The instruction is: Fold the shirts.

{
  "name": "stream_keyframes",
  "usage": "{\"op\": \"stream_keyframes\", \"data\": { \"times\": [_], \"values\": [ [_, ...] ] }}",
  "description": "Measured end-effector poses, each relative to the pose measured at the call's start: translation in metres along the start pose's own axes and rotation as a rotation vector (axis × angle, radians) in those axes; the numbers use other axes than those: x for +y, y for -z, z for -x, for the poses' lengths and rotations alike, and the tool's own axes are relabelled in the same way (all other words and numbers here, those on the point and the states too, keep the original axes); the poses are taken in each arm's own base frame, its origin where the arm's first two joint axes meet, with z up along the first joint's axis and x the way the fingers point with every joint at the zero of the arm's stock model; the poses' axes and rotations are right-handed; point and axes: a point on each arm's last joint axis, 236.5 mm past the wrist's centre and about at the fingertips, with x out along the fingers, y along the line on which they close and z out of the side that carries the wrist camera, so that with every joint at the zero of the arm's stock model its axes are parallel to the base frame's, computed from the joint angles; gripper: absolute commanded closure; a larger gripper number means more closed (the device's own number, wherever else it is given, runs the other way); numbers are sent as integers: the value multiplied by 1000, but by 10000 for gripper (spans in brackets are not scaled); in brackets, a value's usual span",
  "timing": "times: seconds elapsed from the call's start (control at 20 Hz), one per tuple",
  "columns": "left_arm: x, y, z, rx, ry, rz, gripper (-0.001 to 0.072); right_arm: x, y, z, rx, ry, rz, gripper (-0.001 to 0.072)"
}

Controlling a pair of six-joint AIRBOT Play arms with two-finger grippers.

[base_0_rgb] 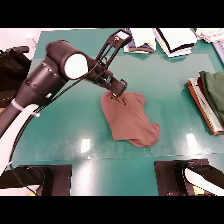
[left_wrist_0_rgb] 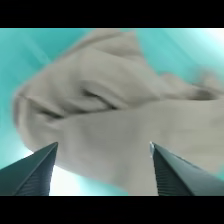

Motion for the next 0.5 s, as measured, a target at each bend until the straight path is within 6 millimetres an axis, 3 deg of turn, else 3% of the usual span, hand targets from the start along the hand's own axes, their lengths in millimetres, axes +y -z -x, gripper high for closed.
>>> {"op": "stream_keyframes", "data": {
  "times": [0.15, 0.3, 0.5],
  "values": [
    [54, 3, -26, 16, -38, 123, 36, 1, 4, 0, 17, -2, 1, 696],
    [98, 23, -64, 74, -12, 270, 36, 1, 9, 1, 37, -5, 1, 695],
    [119, 60, -121, 178, 44, 363, 37, 0, 20, -5, 74, -11, -10, 696]
  ]
}}
